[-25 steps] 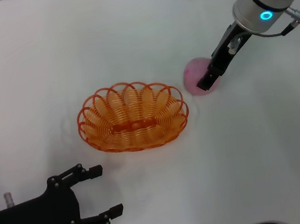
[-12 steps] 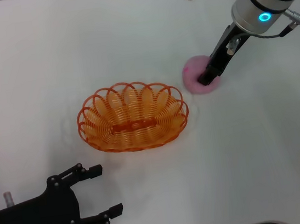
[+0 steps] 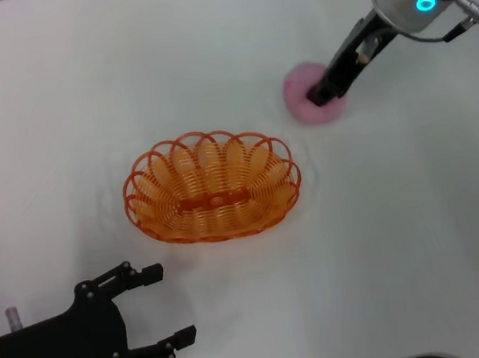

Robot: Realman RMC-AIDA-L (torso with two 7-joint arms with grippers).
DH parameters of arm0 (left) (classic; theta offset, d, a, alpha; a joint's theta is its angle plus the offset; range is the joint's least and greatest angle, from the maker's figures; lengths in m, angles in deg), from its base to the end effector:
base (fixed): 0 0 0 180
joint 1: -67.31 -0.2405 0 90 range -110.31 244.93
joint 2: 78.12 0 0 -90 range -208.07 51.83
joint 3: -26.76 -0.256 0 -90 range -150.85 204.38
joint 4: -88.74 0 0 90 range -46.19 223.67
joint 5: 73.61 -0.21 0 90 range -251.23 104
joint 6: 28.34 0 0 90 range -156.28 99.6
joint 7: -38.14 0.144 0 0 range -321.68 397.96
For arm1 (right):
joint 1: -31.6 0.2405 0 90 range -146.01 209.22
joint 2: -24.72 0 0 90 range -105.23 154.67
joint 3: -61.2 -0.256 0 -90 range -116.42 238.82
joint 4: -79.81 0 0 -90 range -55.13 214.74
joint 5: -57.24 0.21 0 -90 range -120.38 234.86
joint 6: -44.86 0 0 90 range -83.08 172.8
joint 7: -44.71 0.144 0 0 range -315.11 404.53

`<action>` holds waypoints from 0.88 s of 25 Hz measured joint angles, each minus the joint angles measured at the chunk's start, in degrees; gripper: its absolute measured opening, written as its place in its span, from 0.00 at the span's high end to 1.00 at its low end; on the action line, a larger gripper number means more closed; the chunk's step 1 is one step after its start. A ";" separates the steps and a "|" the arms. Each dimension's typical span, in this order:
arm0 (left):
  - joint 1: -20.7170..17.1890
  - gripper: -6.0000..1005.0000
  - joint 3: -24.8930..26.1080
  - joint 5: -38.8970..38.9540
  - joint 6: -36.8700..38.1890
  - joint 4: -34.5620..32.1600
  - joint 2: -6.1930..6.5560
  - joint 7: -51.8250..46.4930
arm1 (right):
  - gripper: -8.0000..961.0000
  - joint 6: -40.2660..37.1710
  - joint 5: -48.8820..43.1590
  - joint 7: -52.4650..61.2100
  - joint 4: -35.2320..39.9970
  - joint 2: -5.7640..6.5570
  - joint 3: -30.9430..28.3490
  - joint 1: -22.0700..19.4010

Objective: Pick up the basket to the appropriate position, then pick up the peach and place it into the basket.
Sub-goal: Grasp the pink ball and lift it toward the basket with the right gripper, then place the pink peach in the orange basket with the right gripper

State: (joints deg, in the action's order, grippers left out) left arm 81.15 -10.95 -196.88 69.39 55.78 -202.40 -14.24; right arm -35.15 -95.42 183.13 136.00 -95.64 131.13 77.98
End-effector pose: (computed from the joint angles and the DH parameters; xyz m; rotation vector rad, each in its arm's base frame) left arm -0.3163 0.1991 -0.0532 -2.8481 -0.4696 -0.7277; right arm 0.1849 0.3968 -0.0236 -2.6113 0.8948 -0.4889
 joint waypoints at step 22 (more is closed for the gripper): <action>0.00 0.12 1.15 -0.03 0.08 -0.02 0.13 0.01 | 0.76 -7.04 24.78 -8.23 1.94 0.16 0.92 -0.41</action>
State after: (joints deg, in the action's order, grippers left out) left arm 81.14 -9.79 -196.91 69.47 55.76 -202.27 -14.23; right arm -42.19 -70.64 174.89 137.94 -95.49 132.05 77.58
